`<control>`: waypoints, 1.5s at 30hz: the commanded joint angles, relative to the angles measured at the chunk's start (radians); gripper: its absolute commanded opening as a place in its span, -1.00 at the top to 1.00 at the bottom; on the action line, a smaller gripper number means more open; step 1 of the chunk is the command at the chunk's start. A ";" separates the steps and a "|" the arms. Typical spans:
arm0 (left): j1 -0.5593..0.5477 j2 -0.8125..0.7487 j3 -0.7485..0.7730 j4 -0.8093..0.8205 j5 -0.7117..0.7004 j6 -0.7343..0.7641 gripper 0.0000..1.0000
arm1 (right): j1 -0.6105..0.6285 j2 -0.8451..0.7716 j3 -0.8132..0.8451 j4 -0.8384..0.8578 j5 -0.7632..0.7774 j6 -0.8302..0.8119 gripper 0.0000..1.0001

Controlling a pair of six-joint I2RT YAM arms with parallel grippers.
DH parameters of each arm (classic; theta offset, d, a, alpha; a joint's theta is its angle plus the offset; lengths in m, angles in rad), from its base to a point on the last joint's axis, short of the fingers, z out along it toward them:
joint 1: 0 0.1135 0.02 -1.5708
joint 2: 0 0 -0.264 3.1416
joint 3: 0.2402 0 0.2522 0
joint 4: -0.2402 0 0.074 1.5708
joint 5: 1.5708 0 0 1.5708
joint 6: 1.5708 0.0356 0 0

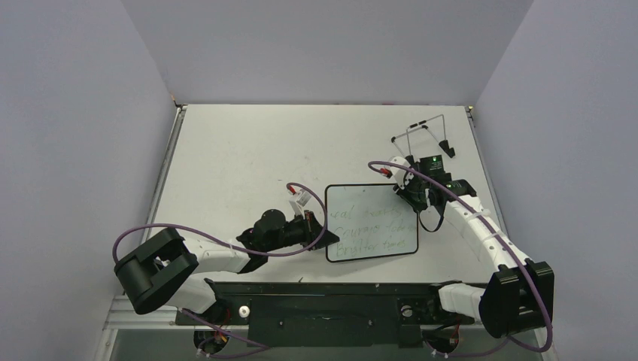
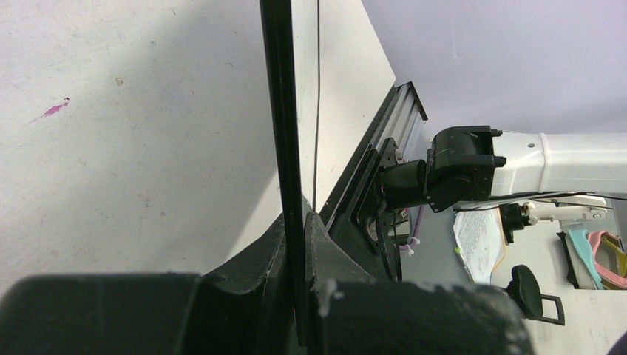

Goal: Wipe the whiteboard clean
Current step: Erase the whiteboard at the center of the board.

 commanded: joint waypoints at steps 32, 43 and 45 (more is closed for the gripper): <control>-0.003 -0.012 -0.003 0.061 0.010 0.070 1.00 | 0.037 -0.003 0.039 -0.159 -0.201 -0.194 1.00; -0.005 -0.015 -0.009 0.063 0.007 0.077 1.00 | -0.061 -0.034 -0.006 0.036 0.069 -0.038 1.00; -0.005 -0.020 -0.011 0.059 0.007 0.080 1.00 | -0.069 -0.027 -0.003 0.004 0.029 -0.059 1.00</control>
